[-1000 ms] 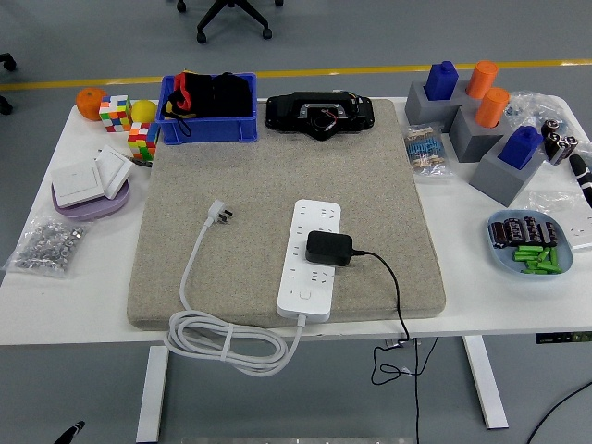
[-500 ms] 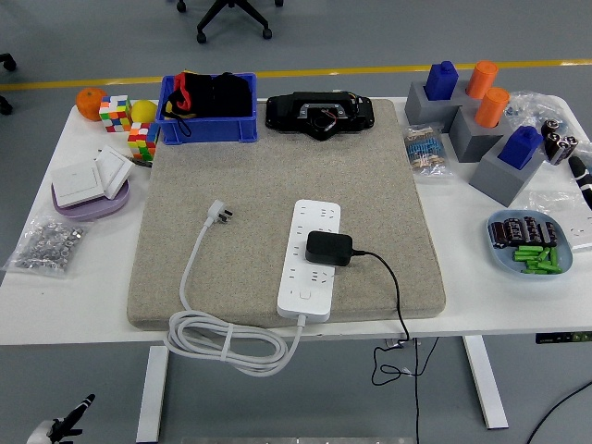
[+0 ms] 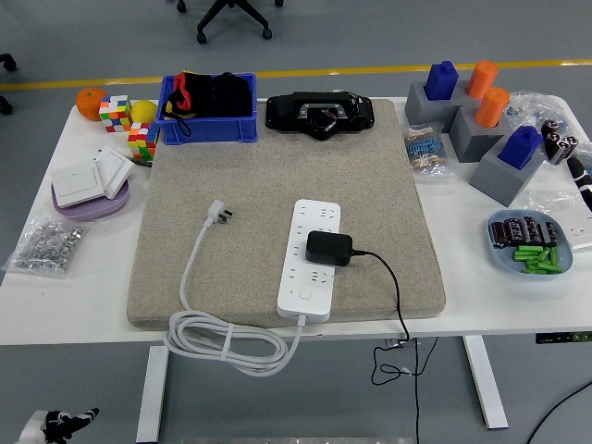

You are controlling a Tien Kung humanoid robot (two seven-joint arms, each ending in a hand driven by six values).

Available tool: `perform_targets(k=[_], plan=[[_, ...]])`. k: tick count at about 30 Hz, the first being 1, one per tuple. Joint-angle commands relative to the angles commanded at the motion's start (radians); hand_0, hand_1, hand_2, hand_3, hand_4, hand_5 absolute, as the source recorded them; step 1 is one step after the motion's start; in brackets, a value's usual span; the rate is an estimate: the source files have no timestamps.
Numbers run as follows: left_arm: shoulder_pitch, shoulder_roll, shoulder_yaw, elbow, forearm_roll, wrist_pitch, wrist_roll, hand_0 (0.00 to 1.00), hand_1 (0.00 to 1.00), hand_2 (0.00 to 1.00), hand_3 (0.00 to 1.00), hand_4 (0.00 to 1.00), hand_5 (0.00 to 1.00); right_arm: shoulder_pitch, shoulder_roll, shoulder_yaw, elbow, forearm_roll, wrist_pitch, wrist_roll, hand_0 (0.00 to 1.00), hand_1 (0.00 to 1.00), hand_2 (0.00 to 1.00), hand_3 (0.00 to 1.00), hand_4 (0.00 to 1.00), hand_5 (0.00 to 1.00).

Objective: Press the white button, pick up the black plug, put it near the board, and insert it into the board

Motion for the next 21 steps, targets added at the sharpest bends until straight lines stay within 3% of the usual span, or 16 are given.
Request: perform_targets(k=[1,2,7,8,9,13,14,17,21], plan=[[0.000,0.000,-0.015,0.000,0.014,0.002,-0.016,0.130,0.047,0.083,0.048,0.567,0.265,0.000,0.000,0.000,0.000,0.000,0.000,0.000,0.998,0.982,0.932,0.925,0.998,0.914],[0.000,0.000,-0.039,0.000,0.037,0.005,-0.036,0.008,0.002,0.002,0.002,0.678,0.138,0.001,0.000,0.000,0.000,-0.001,0.000,-0.001,0.998,0.969,0.925,0.918,0.998,0.911],[-0.004,0.001,-0.097,0.000,0.109,-0.003,-0.102,0.008,0.002,0.002,0.002,0.678,0.138,0.001,0.000,0.002,0.001,-0.002,-0.001,-0.003,0.998,0.969,0.925,0.918,0.998,0.911],[-0.004,0.000,-0.103,0.000,0.114,-0.003,-0.108,0.002,0.002,0.002,0.002,0.678,0.061,0.001,0.000,0.003,0.001,-0.002,-0.001,-0.003,0.998,0.965,0.923,0.912,0.998,0.908],[-0.004,-0.001,-0.107,0.000,0.116,-0.003,-0.111,0.002,0.002,0.002,0.002,0.678,0.061,0.002,0.000,0.003,0.001,-0.002,-0.001,-0.003,0.998,0.965,0.923,0.912,0.998,0.908],[-0.005,-0.002,-0.077,0.000,0.087,-0.004,-0.120,0.002,0.002,0.002,0.002,0.678,0.061,0.002,0.000,0.003,0.001,-0.002,-0.002,-0.003,0.998,0.965,0.923,0.912,0.998,0.908],[-0.005,-0.002,-0.062,0.000,0.071,-0.004,-0.123,0.002,0.002,0.998,0.002,0.672,0.044,0.002,0.000,0.003,0.001,-0.002,-0.002,-0.003,0.998,0.966,0.920,0.911,0.998,0.908],[-0.005,-0.001,-0.005,0.000,0.012,-0.014,-0.141,0.002,0.002,0.998,0.002,0.672,0.044,0.001,0.000,0.002,0.001,-0.003,-0.002,-0.004,0.998,0.966,0.920,0.911,0.998,0.908],[-0.006,0.000,0.002,0.000,0.006,-0.036,-0.127,0.002,0.002,0.998,0.002,0.672,0.044,0.001,0.001,0.002,0.003,-0.004,-0.002,-0.004,0.998,0.966,0.920,0.911,0.998,0.908]])
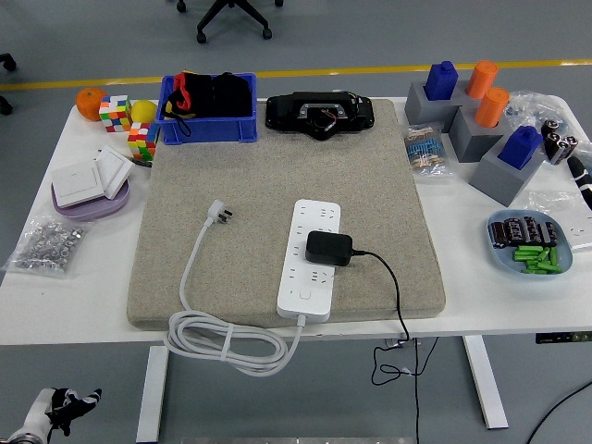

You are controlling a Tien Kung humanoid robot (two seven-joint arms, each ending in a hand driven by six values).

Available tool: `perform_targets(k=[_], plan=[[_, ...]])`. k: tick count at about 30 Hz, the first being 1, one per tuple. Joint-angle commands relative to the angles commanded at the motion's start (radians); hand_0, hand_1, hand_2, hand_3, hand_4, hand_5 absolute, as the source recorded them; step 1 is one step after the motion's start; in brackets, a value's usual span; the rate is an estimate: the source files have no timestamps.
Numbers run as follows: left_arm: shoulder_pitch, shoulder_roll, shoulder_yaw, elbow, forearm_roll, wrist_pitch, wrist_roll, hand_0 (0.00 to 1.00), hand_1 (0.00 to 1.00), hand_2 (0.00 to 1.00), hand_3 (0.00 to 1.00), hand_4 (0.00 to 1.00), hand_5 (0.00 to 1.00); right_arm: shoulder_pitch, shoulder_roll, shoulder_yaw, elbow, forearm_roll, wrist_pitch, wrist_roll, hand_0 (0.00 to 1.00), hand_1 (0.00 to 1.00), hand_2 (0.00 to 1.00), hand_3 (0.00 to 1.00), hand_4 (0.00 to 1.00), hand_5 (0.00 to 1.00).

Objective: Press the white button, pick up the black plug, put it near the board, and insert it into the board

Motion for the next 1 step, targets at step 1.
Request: perform_targets(k=[1], plan=[[0.001,0.000,-0.009,0.000,0.011,-0.002,0.021,0.002,0.002,0.998,0.002,0.672,0.044,0.000,0.000,0.000,0.000,0.000,0.000,0.000,0.998,0.966,0.920,0.911,0.998,0.908]])
